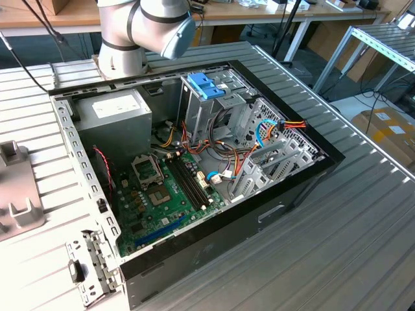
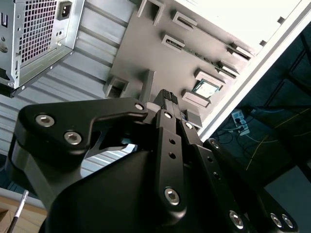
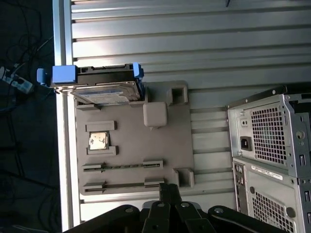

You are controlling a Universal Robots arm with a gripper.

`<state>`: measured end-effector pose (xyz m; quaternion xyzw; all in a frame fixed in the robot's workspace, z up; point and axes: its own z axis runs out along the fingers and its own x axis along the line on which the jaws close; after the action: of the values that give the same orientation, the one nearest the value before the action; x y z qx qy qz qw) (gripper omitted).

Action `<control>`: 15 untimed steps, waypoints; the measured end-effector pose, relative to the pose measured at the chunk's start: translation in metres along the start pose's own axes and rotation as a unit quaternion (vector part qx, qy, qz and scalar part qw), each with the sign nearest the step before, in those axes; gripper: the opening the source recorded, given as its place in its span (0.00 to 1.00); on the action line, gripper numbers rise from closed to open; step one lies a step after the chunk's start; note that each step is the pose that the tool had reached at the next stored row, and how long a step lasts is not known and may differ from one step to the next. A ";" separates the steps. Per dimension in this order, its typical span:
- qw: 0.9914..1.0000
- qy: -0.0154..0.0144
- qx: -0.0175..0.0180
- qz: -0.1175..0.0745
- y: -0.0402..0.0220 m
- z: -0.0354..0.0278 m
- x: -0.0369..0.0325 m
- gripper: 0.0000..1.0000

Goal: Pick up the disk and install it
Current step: 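Reach for the disk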

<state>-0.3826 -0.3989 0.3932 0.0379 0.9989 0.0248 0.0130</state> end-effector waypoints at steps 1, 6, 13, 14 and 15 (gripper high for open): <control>1.000 0.000 0.000 0.000 -0.0001 0.0000 0.0017 0.11; 1.000 0.000 -0.001 0.000 -0.0005 -0.0002 0.0068 0.11; 1.000 0.000 -0.001 0.000 -0.0010 -0.0003 0.0129 0.11; 1.000 0.000 -0.001 0.000 -0.0011 -0.0004 0.0140 0.11; 1.000 0.000 -0.002 0.000 -0.0012 -0.0005 0.0155 0.11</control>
<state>-0.3982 -0.3989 0.3932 0.0379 0.9989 0.0263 0.0129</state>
